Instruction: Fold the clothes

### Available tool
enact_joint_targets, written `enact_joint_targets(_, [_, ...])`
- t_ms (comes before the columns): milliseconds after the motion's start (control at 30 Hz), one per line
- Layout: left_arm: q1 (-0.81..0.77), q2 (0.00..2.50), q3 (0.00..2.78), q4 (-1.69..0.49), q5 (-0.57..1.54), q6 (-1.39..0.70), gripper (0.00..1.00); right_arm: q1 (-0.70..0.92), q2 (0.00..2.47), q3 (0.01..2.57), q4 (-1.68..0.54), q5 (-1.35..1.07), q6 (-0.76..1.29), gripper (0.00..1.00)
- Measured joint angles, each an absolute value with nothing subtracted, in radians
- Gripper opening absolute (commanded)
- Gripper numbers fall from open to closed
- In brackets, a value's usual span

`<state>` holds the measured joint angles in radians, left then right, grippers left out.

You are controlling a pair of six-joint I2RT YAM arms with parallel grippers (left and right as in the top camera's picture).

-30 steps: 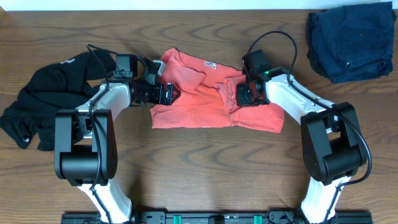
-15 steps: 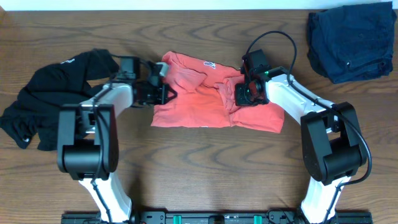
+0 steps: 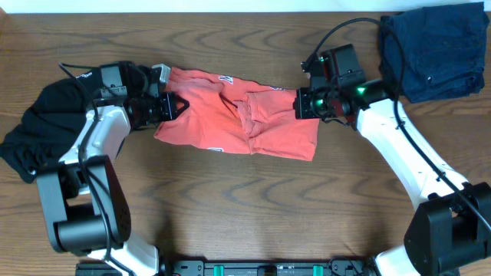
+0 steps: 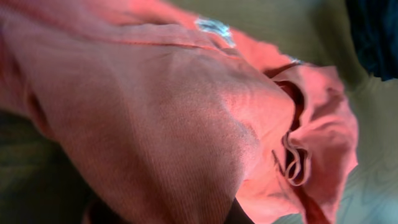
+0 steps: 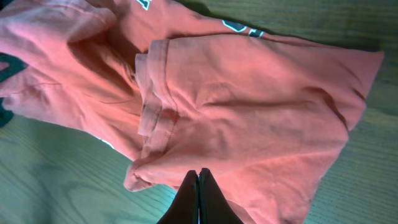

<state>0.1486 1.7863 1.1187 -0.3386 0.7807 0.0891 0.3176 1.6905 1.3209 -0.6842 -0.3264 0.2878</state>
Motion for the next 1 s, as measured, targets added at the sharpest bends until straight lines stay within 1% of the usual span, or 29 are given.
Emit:
enact_joint_targets(133, [0.145, 1.755, 1.119, -0.345, 0.775, 0.089, 0.06, 0.302, 1.752, 1.321, -0.690, -0.353, 0.297, 0.01])
enact_joint_targets(367, [0.145, 1.704, 1.119, -0.365, 0.748, 0.089, 0.06, 0.262, 1.942, 1.320, -0.629, -0.448, 0.312, 0.01])
enact_joint_targets(733, [0.131, 1.646, 1.119, -0.385, 0.699, 0.089, 0.06, 0.236, 2.087, 1.323, -0.563, -0.538, 0.315, 0.01])
enact_joint_targets(833, [0.094, 1.641, 1.119, -0.385, 0.681, 0.089, 0.06, 0.230, 2.105, 1.330, -0.554, -0.576, 0.315, 0.01])
enact_joint_targets(1000, [-0.054, 1.625, 1.119, -0.352, 0.601, 0.090, 0.06, 0.222, 2.138, 1.348, -0.545, -0.649, 0.318, 0.01])
